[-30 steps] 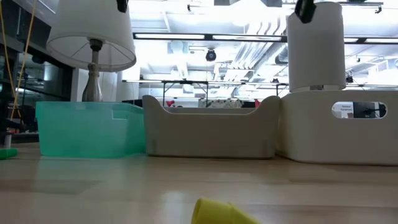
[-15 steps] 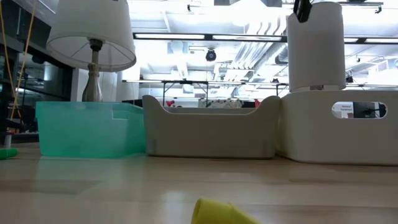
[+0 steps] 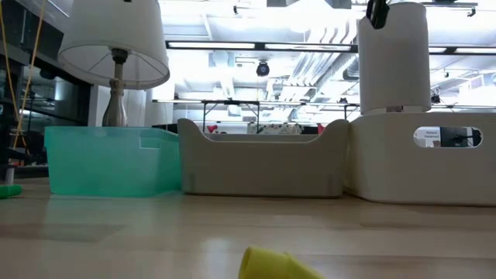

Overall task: Sort crayons
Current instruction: Return to Home Position

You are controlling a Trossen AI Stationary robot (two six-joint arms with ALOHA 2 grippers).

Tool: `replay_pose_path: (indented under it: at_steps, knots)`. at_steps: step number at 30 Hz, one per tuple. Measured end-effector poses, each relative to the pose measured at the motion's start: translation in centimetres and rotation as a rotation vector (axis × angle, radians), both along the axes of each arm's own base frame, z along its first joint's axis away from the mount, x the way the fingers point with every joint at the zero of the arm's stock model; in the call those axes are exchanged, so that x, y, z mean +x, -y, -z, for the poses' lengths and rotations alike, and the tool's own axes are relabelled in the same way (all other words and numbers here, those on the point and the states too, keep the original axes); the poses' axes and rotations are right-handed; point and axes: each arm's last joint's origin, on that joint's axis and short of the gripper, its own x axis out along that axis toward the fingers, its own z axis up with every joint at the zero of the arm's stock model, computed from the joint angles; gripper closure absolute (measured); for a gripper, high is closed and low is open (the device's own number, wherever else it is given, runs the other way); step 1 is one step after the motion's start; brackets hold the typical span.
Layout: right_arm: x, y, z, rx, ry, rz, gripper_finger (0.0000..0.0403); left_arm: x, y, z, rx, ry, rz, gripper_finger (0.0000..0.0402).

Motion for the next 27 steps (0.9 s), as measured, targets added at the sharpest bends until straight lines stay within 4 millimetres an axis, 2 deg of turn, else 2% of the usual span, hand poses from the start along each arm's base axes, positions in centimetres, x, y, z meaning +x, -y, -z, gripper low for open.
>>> replay_pose_path:
  at_steps: [7, 17, 27]
  knots:
    - [0.0, 0.0, 0.0, -0.002, -0.003, -0.001, 0.0402, -0.6, 0.0, 0.5, -0.007, 0.064, 0.002, 0.0401]
    - [0.0, -0.1, 0.2, -0.002, -0.022, -0.03, 0.0402, -0.5, 0.0, 0.5, -0.019, 0.066, 0.002, 0.0401]
    - [-1.0, -0.7, 1.1, -0.059, -0.143, -0.276, 0.0402, -0.5, 0.0, 0.6, -0.051, 0.064, 0.006, 0.0401]
